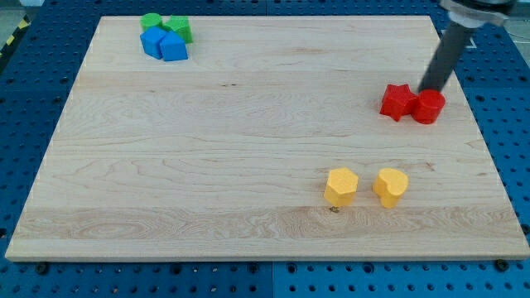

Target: Move the green blocks to the center

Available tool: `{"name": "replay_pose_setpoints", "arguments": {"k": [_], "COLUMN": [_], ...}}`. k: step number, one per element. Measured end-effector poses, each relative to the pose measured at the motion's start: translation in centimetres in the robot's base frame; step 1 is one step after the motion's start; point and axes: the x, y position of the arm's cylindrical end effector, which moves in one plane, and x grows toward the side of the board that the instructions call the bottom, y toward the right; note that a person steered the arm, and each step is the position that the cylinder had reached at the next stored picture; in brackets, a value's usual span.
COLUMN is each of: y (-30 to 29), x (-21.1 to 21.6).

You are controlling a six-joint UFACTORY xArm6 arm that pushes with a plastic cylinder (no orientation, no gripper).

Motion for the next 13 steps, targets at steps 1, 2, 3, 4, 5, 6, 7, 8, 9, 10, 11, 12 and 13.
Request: {"name": "replay_pose_setpoints", "arguments": {"k": [1,2,3,4,5,6,7,8,9,10,11,12,13], "y": [2.7,5.4,0.3,-7.9,-17.4,-27.8,-39.5,-50.3,-53.1,-53.2,-53.1,-53.1,-52.8], "x": [-2.1,-2.6,-2.6,-1.4,-0.5,-0.5,-0.7,-2.4,-3.6,-4.4,-7.4,-14.3,-19.1]}}
